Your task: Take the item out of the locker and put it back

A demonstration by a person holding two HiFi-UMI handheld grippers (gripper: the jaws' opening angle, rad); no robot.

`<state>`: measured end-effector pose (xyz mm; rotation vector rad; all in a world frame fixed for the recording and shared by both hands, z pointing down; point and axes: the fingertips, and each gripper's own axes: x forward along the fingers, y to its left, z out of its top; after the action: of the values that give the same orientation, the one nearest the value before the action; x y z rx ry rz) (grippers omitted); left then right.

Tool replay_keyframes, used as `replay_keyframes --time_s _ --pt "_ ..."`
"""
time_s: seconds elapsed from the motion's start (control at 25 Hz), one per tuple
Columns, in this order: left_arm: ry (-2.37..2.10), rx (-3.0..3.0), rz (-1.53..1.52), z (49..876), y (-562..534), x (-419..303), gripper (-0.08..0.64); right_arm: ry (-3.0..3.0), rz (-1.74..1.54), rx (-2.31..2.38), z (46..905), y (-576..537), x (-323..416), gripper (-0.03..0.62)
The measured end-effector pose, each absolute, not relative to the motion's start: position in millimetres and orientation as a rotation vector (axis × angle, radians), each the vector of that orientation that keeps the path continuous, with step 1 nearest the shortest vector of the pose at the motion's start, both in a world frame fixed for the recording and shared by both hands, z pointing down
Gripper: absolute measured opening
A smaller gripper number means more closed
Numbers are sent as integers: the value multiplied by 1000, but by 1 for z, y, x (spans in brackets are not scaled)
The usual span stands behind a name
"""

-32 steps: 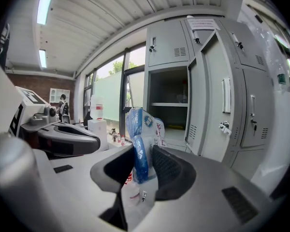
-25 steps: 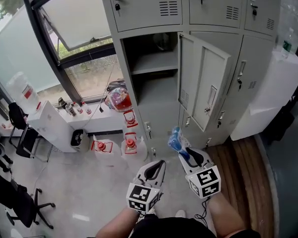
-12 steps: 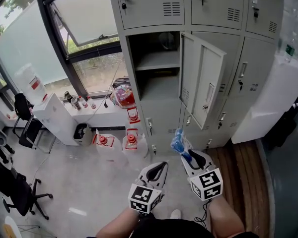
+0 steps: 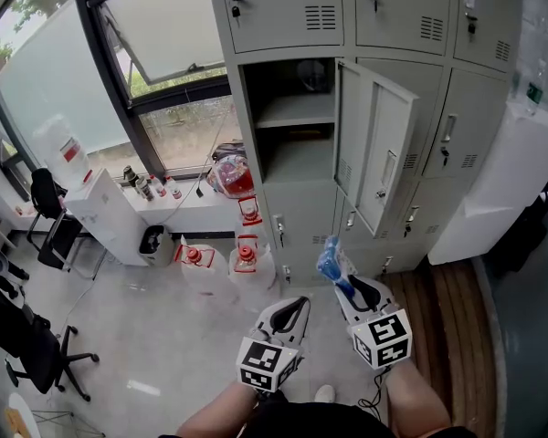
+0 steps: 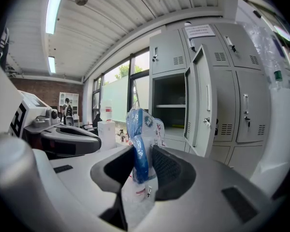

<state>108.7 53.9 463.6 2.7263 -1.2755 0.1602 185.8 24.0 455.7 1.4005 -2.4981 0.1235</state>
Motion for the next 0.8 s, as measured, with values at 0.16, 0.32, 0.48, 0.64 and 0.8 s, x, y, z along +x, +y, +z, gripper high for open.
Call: replay_keyframes --time_s 0.16,0.32,0.48,0.64,0.8 --pt "-1277 2732 156 461 51 102 17 -2498 119 1401 453 21 179 172" --pt "-1265 2729 151 459 45 95 17 -2492 118 1405 452 16 172 172" --pt "-1254 2743 152 457 37 85 17 -2480 118 1412 451 8 162 172" --pt "-1241 2751 144 454 24 74 17 -2470 110 1424 448 -4 151 172" --pt "-1221 2761 142 452 10 62 17 -2454 98 1436 445 -19 139 171"
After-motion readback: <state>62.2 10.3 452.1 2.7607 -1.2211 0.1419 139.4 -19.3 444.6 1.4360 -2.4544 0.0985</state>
